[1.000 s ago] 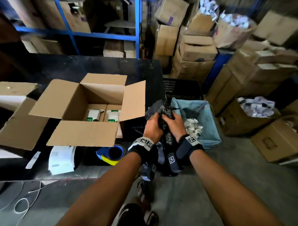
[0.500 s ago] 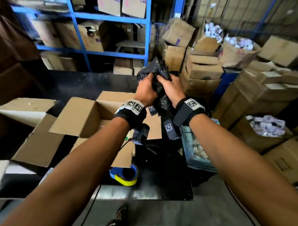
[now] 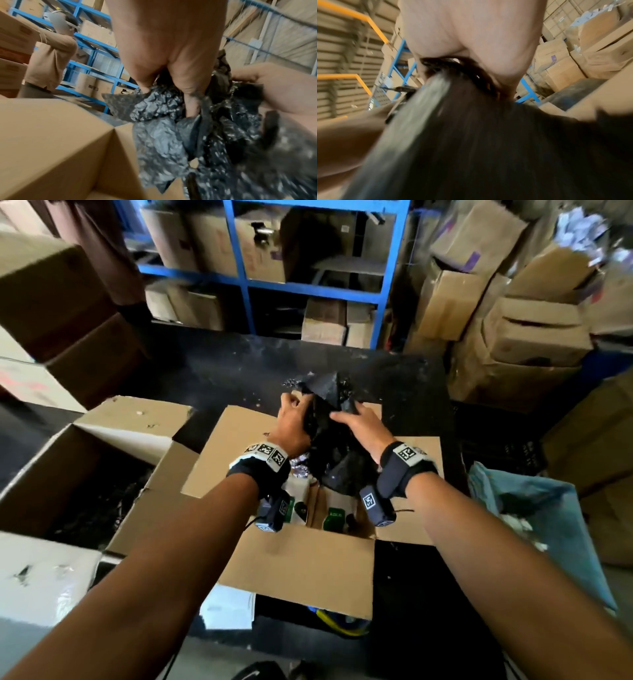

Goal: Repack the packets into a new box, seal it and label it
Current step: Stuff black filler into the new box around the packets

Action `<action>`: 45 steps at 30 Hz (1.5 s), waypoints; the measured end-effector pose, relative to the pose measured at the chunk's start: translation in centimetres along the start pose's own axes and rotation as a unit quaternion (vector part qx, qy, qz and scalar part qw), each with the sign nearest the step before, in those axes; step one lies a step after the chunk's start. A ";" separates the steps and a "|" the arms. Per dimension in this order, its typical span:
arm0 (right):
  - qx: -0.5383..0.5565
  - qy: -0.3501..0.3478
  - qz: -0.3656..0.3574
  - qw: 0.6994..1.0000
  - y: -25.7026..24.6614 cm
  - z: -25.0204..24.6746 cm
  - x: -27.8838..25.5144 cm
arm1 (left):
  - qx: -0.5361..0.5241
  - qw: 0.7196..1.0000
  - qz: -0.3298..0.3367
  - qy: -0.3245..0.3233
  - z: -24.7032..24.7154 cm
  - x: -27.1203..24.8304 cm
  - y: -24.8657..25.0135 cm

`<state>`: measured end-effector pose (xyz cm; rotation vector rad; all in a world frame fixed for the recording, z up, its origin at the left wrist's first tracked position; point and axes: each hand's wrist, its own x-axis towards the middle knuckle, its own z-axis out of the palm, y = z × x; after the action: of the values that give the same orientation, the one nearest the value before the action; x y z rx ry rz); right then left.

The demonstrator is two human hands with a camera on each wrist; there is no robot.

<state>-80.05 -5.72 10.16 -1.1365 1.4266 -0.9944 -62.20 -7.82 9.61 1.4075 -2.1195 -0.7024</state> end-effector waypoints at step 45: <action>0.007 0.106 0.108 0.988 7.6 -14.3 -15.1 | 0.029 0.970 -0.059 -0.236 15.2 -12.4 12.9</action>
<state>-94.61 10.80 8.10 -0.8625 1.6702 -0.9905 -76.61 10.21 5.32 1.5217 -2.4396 -1.1238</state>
